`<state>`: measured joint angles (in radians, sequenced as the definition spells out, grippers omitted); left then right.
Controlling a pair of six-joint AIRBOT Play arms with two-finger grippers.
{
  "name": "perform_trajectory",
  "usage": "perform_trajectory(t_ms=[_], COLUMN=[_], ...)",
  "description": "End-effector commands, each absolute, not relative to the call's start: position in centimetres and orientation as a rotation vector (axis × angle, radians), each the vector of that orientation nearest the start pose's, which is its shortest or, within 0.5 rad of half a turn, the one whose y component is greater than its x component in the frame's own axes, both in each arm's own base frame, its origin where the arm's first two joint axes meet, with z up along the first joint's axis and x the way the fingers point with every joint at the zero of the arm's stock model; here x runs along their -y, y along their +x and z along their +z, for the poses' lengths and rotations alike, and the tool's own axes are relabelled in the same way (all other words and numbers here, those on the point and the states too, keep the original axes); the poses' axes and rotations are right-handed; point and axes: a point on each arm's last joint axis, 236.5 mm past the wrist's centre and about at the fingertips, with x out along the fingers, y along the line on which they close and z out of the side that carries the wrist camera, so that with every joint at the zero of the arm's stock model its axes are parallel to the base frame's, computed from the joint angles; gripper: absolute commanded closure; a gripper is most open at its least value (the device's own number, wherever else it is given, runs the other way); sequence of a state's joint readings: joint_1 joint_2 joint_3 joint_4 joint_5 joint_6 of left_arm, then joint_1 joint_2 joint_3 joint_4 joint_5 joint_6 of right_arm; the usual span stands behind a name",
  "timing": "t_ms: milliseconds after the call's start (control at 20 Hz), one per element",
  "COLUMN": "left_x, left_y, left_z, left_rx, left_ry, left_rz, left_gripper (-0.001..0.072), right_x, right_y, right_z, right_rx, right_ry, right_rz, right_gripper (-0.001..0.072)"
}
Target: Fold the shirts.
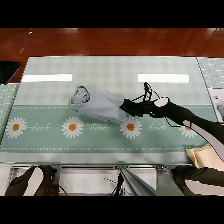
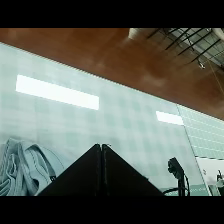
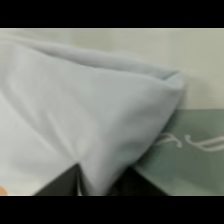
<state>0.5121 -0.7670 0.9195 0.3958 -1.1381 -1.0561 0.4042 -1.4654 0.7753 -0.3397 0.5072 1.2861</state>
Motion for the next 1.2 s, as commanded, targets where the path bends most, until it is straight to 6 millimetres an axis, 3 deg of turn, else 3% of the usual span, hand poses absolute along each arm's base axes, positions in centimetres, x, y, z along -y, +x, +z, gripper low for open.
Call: perform_trajectory(t_ms=[0, 150, 250, 350, 500, 650, 900, 1050, 1150], left_x=[3.2, 3.2, 3.1, 2.7, 1.9, 1.2, 0.6, 1.6, 2.4], left_y=[34.8, 34.8, 34.9, 35.3, 36.3, 37.5, 39.2, 40.0, 40.7], left_z=[22.4, 22.4, 22.4, 22.1, 21.1, 19.3, 15.6, 13.3, 11.7], left_rx=[-0.470, -0.470, -0.468, -0.467, -0.481, -0.522, -0.600, -0.656, -0.689], left_ry=[-0.653, -0.653, -0.654, -0.662, -0.688, -0.728, -0.764, -0.753, -0.748], left_rz=[-0.412, -0.411, -0.408, -0.395, -0.373, -0.359, -0.357, -0.393, -0.411], left_gripper=[0.0682, 0.0682, 0.0682, 0.0682, 0.0682, 0.0682, 0.0683, 0.0683, 0.0683], right_x=[-28.2, -27.5, -23.8, -18.4, -8.1, 0.9, 11.3, 14.7, 16.1], right_y=[35.1, 33.6, 33.4, 34.1, 34.0, 30.1, 20.4, 14.4, 11.5], right_z=[-6.8, -1.6, 2.4, 6.5, 13.9, 18.5, 19.2, 17.7, 17.2], right_rx=[-1.248, -1.248, -1.194, -1.107, -0.916, -0.844, -0.919, -1.046, -1.097], right_ry=[0.852, 0.732, 0.627, 0.559, 0.522, 0.542, 0.558, 0.559, 0.566], right_rz=[0.461, 0.683, 0.683, 0.562, 0.288, 0.016, -0.454, -0.685, -0.817], right_gripper=[0.0643, 0.0680, 0.0680, 0.0680, 0.0680, 0.0681, 0.0680, 0.0680, 0.0680])
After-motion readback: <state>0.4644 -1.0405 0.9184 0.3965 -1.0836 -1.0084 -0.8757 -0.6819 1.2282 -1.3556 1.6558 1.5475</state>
